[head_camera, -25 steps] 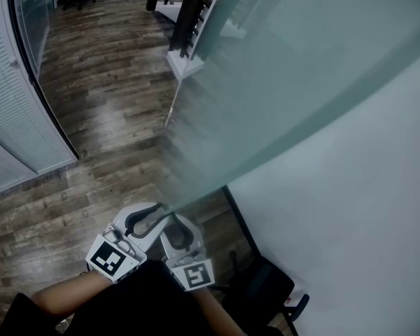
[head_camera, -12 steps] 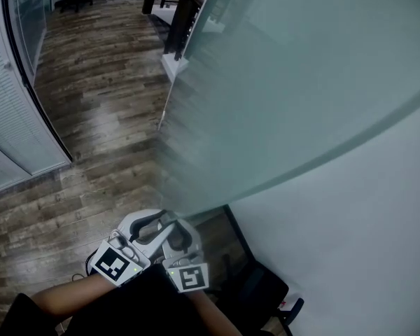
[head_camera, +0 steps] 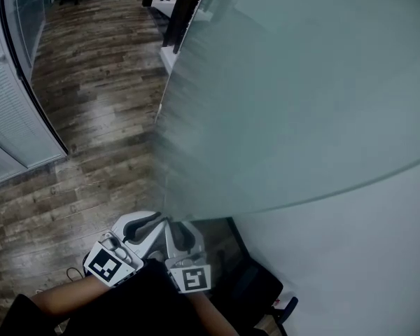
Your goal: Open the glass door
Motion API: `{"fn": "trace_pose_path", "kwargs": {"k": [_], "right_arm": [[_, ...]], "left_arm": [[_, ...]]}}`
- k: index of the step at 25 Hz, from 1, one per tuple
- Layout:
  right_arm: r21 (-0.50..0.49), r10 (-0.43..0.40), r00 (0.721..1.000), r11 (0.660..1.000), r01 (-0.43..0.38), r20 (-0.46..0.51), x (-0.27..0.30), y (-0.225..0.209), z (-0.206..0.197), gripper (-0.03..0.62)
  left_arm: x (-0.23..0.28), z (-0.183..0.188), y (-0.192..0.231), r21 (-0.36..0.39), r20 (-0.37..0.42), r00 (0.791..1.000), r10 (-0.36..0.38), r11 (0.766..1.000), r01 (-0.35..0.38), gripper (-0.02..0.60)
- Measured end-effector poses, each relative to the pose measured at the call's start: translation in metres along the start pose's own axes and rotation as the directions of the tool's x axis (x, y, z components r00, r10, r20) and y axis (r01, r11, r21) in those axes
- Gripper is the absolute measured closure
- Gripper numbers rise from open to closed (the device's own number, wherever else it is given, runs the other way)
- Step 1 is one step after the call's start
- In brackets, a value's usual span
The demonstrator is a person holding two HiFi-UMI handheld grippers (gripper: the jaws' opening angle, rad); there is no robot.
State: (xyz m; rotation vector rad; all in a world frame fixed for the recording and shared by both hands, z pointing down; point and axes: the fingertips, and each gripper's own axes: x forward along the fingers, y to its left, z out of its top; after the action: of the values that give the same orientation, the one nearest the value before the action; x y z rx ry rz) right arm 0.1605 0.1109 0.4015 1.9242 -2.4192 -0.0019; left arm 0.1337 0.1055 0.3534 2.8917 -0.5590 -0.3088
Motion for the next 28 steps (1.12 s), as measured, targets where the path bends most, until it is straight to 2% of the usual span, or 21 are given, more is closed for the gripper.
{"fn": "trace_pose_path", "kwargs": {"k": [6, 12, 20, 28], "right_arm": [[0.007, -0.010, 1.000, 1.000, 0.010, 0.002, -0.008, -0.015, -0.003, 0.526], [0.009, -0.012, 1.000, 1.000, 0.012, -0.019, -0.015, -0.029, -0.006, 0.528], [0.026, 0.009, 1.000, 1.000, -0.009, -0.008, -0.023, -0.049, -0.011, 0.530], [0.010, 0.031, 0.999, 0.999, -0.031, -0.021, -0.030, -0.067, -0.013, 0.530]], "left_arm": [[0.001, -0.020, -0.008, -0.017, -0.045, 0.999, -0.003, 1.000, 0.002, 0.581], [0.008, -0.031, -0.015, -0.025, -0.063, 0.998, 0.007, 1.000, -0.008, 0.581], [0.021, -0.051, -0.023, -0.039, -0.098, 0.993, 0.067, 0.997, -0.071, 0.581], [0.035, -0.051, -0.050, -0.051, -0.025, 0.998, 0.057, 0.997, -0.058, 0.581]]}}
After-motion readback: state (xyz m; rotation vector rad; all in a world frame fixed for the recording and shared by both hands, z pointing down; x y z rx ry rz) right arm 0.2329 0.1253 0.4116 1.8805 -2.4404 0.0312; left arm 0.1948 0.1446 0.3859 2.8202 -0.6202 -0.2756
